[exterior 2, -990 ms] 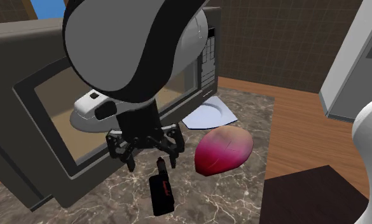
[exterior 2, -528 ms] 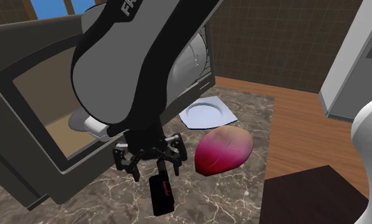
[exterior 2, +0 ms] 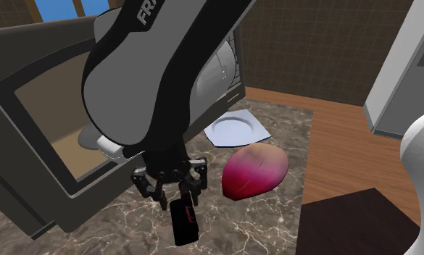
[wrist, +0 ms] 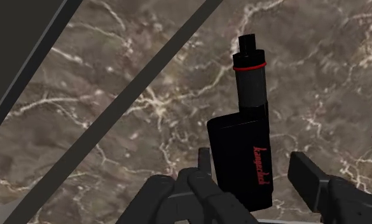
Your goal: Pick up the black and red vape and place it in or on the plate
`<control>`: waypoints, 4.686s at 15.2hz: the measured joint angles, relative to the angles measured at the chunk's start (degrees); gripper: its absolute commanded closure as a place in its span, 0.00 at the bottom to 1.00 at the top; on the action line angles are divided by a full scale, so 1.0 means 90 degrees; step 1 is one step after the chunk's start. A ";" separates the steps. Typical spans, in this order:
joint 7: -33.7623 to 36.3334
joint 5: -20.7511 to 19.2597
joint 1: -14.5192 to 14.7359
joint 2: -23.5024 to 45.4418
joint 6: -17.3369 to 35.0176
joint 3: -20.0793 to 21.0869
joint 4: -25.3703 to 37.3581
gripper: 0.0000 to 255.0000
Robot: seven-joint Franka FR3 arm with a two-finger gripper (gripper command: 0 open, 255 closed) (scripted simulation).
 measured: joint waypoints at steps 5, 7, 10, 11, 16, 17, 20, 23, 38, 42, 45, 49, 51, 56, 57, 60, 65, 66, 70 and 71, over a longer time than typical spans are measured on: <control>0.0000 0.0000 0.0000 0.0000 0.0000 0.0000 0.0000 1.00; 0.0000 0.0000 0.0000 0.0000 0.0000 0.0000 0.0000 1.00; 0.0000 0.0000 0.0000 0.0000 0.0000 0.0000 0.0000 0.00; 0.0238 -0.0279 -0.0093 -0.0168 0.0200 0.0020 -0.0139 0.00; 0.0884 -0.1062 -0.0292 -0.0182 0.1124 0.0111 -0.0496 0.00; 0.0814 -0.0969 -0.0266 -0.0068 0.1240 0.0087 -0.0506 0.00; 0.0617 -0.0684 -0.0200 0.0214 0.1534 0.0054 -0.0564 0.00; 0.0526 -0.0553 -0.0179 0.0334 0.1653 0.0051 -0.0584 0.00; 0.0565 -0.0612 -0.0190 0.0283 0.1616 0.0047 -0.0581 1.00; 0.0888 -0.1075 -0.0280 -0.0166 0.1209 0.0088 -0.0523 1.00; 0.1088 -0.1340 -0.0362 -0.0490 0.0859 0.0165 -0.0463 1.00; 0.1180 -0.1290 -0.0230 -0.0460 0.0821 0.0294 -0.0470 0.00; 0.1346 -0.1296 -0.0074 -0.0533 0.0637 0.0503 -0.0453 0.00; 0.1203 -0.0927 0.0151 -0.0095 0.0974 0.0538 -0.0477 0.00; 0.1134 -0.0839 0.0171 0.0012 0.1087 0.0521 -0.0499 0.00; 0.0943 -0.0557 0.0228 0.0320 0.1427 0.0503 -0.0587 0.00; 0.0850 -0.0435 0.0238 0.0432 0.1514 0.0501 -0.0576 0.00; 0.0850 -0.0434 0.0238 0.0433 0.1516 0.0501 -0.0576 0.00; 0.0850 -0.0441 0.0244 0.0402 0.1565 0.0510 -0.0544 1.00; 0.0864 -0.0445 0.0244 0.0401 0.1560 0.0509 -0.0547 1.00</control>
